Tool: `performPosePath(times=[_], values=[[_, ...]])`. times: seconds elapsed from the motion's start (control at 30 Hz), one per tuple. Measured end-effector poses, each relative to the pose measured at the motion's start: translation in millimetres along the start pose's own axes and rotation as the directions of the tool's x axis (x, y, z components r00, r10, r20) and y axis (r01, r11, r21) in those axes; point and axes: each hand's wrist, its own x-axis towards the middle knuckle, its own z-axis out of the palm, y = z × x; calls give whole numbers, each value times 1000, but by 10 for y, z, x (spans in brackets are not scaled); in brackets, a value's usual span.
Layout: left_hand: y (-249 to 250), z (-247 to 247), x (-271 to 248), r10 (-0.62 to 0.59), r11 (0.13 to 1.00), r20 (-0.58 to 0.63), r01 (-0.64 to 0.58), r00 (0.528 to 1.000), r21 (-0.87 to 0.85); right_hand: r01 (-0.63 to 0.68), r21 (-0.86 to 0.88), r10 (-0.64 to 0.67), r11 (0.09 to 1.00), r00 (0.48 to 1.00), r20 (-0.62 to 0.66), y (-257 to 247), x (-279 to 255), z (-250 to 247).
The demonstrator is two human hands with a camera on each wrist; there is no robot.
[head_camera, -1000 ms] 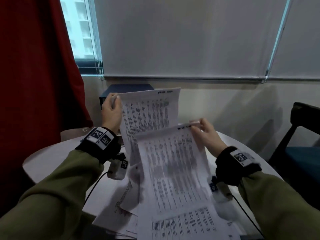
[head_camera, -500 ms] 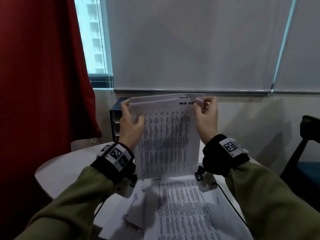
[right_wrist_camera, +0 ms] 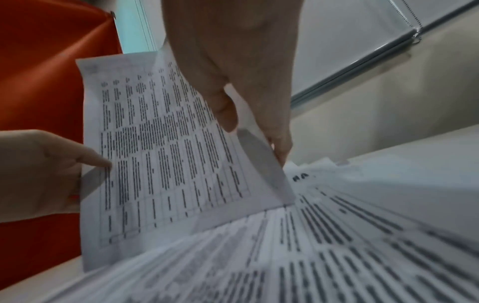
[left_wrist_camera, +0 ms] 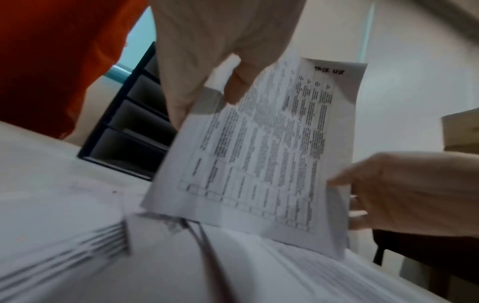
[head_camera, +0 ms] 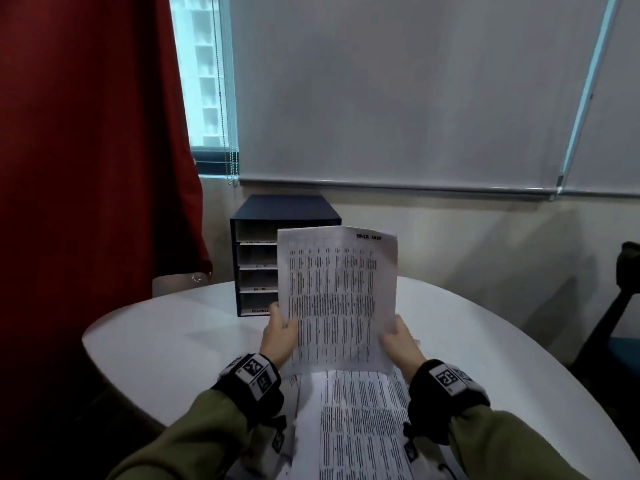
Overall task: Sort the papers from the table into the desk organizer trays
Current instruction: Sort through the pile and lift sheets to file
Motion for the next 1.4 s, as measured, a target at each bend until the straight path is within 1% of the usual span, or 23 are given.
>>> performPosePath(times=[0.03,0.1,0.17,0.23,0.27,0.4,0.47,0.5,0.53,0.6,0.63,0.67,0.73,0.8,0.83,0.87,0.9,0.97,1.07,1.13,1.27,1.33,1.4], values=[[-9,-34,30,-21,999,20,20,1000,26,-21,-60,20,998,1000,-8,4,30,4],[-1,-104,137,-4,1000,-13,5,1000,18,-29,-101,24,995,999,-45,-81,101,1],[30,-197,258,-5,1000,-82,3,997,-31,-21,-58,19,998,999,-37,-253,140,35],[94,-311,384,-63,998,-133,61,989,-21,-38,6,38,999,999,7,-403,217,104],[112,-373,455,-91,996,-134,89,987,-14,-48,21,48,999,998,30,-457,265,140],[157,-651,762,-200,979,-73,197,977,-43,-157,52,152,986,983,99,-604,572,312],[249,-771,799,-246,961,-11,243,969,-131,-176,35,170,984,978,120,-597,788,386],[313,-810,765,-252,954,25,253,967,-158,-180,55,171,982,977,130,-563,955,412],[366,-843,723,-249,953,79,259,965,-158,-192,87,178,978,974,142,-553,1092,424],[437,-875,660,-265,958,183,281,947,-66,-203,132,182,970,971,153,-749,1089,404],[450,-889,662,-280,956,188,291,942,-38,-213,133,192,968,969,154,-835,1082,384],[438,-901,697,-281,956,170,291,945,-39,-238,134,215,962,962,168,-937,1032,351],[390,-943,837,-280,951,101,290,955,-106,-296,104,262,949,930,258,-1023,995,295],[358,-953,971,-305,921,62,311,950,-235,-336,-3,310,942,868,388,-1098,931,238],[359,-932,1028,-312,901,53,313,949,-299,-353,-32,332,935,842,426,-1131,921,217],[368,-901,1075,-319,880,46,314,947,-356,-365,-42,346,930,835,428,-1138,952,215],[389,-867,1125,-325,860,40,313,945,-403,-380,-19,353,925,839,415,-1154,1016,237],[456,-818,1250,-328,831,18,297,945,-470,-385,110,329,916,881,340,-1206,1196,320],[563,-794,1477,-309,785,-33,235,951,-573,-319,402,252,858,944,212,-1286,1448,500],[611,-786,1632,-306,754,-85,186,948,-630,-274,515,226,812,962,156,-1304,1599,602],[664,-810,1816,-277,692,-121,110,953,-714,-246,595,186,765,969,161,-1336,1849,755],[679,-813,1880,-258,649,-103,94,961,-755,-228,639,156,735,973,168,-1355,1936,824],[686,-805,1928,-247,612,-60,107,967,-784,-219,683,128,697,975,182,-1382,1977,890]])
